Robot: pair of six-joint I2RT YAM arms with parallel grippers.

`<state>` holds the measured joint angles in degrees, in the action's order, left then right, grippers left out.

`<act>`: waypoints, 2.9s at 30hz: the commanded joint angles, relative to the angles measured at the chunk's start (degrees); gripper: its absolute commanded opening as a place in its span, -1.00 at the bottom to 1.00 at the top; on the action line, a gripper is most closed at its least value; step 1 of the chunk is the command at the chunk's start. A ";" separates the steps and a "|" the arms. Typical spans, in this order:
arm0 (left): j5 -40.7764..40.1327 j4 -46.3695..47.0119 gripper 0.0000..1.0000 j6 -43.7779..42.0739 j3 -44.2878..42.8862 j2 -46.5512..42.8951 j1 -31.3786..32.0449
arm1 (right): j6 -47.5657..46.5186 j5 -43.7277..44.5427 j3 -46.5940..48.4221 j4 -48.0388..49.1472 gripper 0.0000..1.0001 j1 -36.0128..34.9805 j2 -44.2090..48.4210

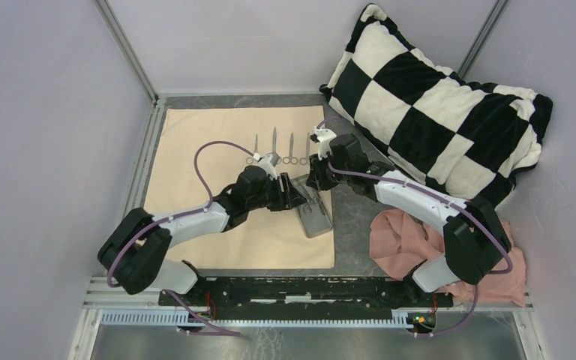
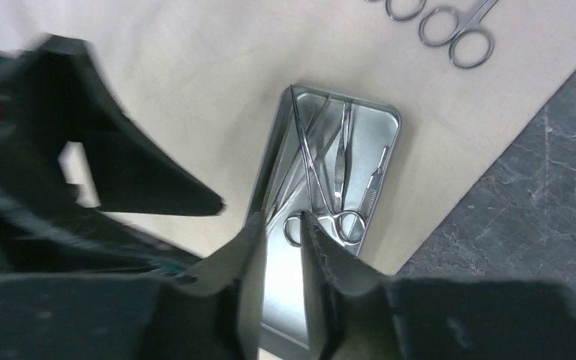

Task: Open and lay out the surgical kit
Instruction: Pick up the medical item from the container, then place the medical item in the surgical kit.

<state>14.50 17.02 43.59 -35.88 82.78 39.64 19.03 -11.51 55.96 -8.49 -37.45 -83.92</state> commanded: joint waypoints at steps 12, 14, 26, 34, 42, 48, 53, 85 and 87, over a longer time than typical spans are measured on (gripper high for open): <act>-15.80 -16.67 0.37 -4.79 3.62 -26.39 0.01 | -24.75 -3.91 9.44 -2.62 -0.05 -0.43 -13.79; -15.41 -17.95 0.38 -4.83 3.74 -27.06 0.05 | -25.00 -4.84 10.18 -1.97 -0.02 -0.50 -14.79; -15.14 -21.30 0.40 -6.16 2.12 -30.13 0.00 | -26.67 -3.81 16.97 -3.22 -0.05 -2.83 -22.93; -15.71 -22.70 0.41 -7.12 1.34 -30.76 -0.01 | -27.29 -2.37 17.60 -3.64 -0.27 -3.27 -25.55; -15.56 -22.54 0.41 -6.71 1.02 -30.69 -0.03 | -27.14 -0.74 17.86 -2.78 -0.57 -3.58 -26.63; -15.56 -23.81 0.43 -6.04 -0.12 -31.89 -0.09 | -24.50 -1.34 16.68 -3.80 -1.00 -3.50 -21.36; -14.85 -24.83 0.46 -5.35 -1.30 -32.91 -0.30 | -21.14 -3.04 11.61 -2.61 -1.00 -3.17 -12.04; 9.38 -8.59 -0.95 2.82 -0.47 -18.59 -1.45 | 24.10 -2.94 -6.92 20.33 -0.99 -1.92 10.74; 10.20 -8.78 -0.96 1.10 -0.37 -19.22 -1.47 | 19.13 -8.86 -6.07 19.28 -0.62 0.46 10.58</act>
<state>22.09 6.74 46.39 -35.33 63.92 38.35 43.92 -13.76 48.25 9.02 -39.27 -75.70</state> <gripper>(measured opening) 0.060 0.056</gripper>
